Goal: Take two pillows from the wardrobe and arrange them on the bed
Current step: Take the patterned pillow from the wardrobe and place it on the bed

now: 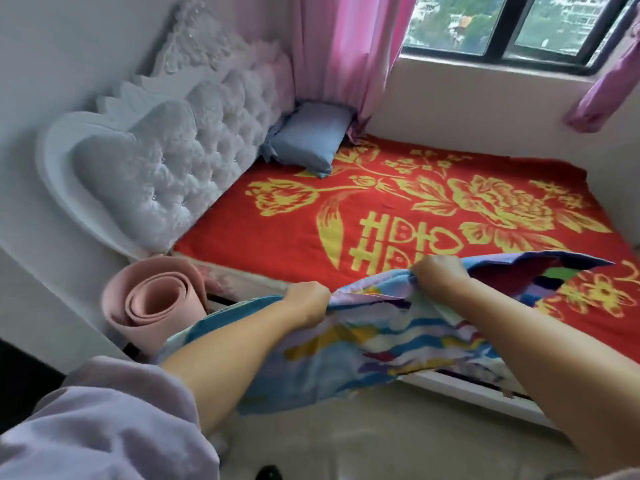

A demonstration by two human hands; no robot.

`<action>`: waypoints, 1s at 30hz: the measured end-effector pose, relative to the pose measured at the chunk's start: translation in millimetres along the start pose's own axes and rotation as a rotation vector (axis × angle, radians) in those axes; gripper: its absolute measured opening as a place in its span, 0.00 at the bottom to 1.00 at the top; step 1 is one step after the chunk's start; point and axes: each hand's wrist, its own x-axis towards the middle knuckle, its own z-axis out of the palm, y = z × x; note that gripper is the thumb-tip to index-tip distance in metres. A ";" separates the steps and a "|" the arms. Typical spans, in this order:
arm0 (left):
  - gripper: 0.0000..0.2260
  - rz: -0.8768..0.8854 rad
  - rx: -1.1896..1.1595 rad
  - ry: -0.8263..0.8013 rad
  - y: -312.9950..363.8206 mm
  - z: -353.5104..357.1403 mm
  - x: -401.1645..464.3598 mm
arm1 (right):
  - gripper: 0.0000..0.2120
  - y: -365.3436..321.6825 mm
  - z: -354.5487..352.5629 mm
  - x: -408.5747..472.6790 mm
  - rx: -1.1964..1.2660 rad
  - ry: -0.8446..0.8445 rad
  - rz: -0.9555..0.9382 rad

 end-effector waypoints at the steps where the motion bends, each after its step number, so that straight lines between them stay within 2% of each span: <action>1: 0.12 -0.006 -0.006 0.028 -7.5 -7.5 14.7 | 0.15 2.4 -8.0 16.6 -0.005 0.024 0.001; 6: 0.11 -0.015 -0.034 0.110 -61.1 -48.0 99.9 | 0.14 5.5 -48.4 112.1 -0.008 0.112 0.006; 16: 0.10 -0.076 0.000 0.178 -171.6 -124.0 251.5 | 0.15 -2.4 -130.7 302.9 0.015 0.128 -0.025; 24: 0.14 -0.214 -0.039 0.137 -225.0 -161.3 359.9 | 0.15 -0.3 -178.3 455.5 -0.025 0.139 -0.105; 30: 0.15 -0.266 -0.090 0.034 -254.5 -173.1 437.0 | 0.14 0.1 -194.4 561.8 -0.084 0.058 -0.195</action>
